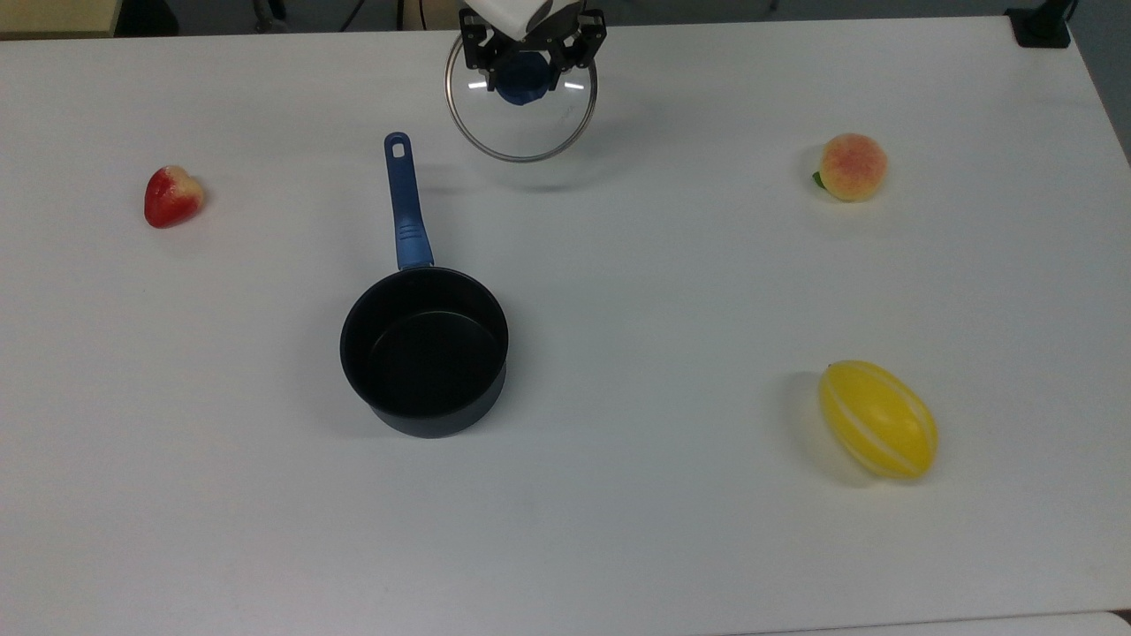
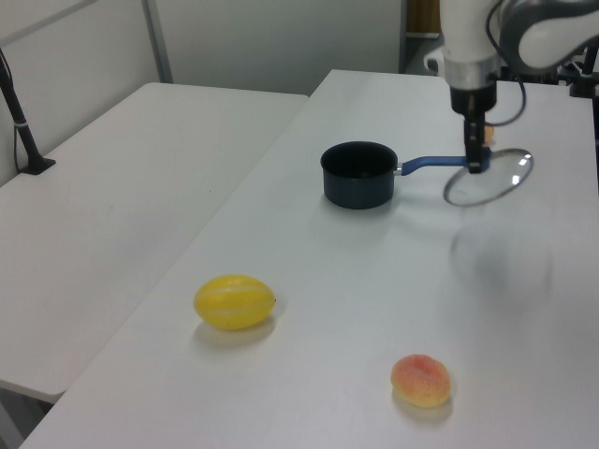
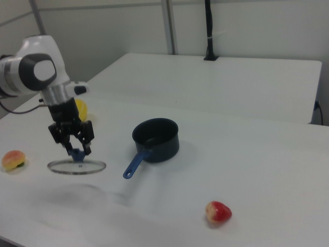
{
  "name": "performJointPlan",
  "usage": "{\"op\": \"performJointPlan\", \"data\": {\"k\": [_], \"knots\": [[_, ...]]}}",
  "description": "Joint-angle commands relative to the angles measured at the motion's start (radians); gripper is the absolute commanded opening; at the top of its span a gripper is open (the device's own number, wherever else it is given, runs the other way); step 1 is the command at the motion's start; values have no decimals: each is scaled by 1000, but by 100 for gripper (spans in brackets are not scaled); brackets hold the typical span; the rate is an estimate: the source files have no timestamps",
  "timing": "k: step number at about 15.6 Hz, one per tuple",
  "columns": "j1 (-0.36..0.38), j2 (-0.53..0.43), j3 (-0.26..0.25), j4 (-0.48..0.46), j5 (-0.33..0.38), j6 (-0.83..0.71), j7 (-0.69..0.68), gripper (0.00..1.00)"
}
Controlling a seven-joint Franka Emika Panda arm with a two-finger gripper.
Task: Open lid
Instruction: 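Carry the lid away from the saucepan and lower it onto the table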
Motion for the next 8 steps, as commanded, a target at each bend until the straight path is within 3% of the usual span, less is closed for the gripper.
{"op": "performJointPlan", "data": {"k": [1,8], "knots": [[-11,-94,-8,-161,14,106,-118,0],[-35,-65,-8,-289,10,367,-149,0]]}}
